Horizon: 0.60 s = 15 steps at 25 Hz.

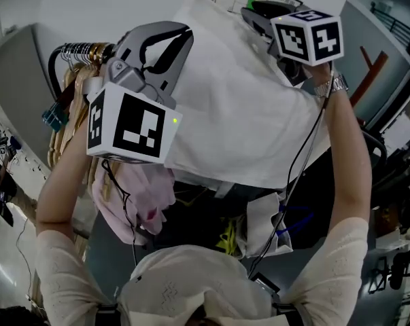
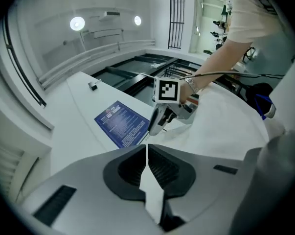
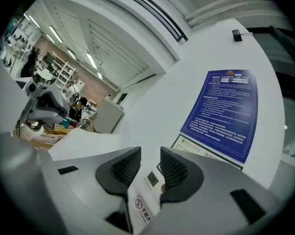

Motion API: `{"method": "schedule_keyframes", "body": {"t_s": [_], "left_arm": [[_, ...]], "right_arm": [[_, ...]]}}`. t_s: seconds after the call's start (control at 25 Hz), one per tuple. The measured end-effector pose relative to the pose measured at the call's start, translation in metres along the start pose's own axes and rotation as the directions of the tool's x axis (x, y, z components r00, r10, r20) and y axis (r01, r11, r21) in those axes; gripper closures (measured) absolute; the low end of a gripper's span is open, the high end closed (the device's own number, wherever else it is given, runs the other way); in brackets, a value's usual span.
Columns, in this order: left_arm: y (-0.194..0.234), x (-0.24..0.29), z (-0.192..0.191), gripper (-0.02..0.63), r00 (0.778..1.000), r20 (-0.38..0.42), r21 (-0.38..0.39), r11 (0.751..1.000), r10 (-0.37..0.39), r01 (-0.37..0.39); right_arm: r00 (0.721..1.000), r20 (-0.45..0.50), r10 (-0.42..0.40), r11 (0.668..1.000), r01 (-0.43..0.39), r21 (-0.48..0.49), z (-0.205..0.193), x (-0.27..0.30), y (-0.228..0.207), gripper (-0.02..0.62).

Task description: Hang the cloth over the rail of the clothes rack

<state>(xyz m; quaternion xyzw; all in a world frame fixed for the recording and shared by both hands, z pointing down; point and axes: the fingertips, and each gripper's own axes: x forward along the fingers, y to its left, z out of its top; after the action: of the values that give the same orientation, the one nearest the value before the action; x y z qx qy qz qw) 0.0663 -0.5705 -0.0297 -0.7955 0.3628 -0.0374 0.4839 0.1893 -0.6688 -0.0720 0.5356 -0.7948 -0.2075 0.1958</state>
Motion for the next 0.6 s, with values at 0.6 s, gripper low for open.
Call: {"method": "schedule_keyframes", "body": {"t_s": [0.6], "left_arm": [[-0.011,-0.036,-0.03,0.588,0.996,-0.07,-0.421,0.903,0.059,-0.083]], "right_arm": [[0.968,0.249,-0.044,0.989,0.006,0.151,0.051,-0.123,0.047,0.483]]}}
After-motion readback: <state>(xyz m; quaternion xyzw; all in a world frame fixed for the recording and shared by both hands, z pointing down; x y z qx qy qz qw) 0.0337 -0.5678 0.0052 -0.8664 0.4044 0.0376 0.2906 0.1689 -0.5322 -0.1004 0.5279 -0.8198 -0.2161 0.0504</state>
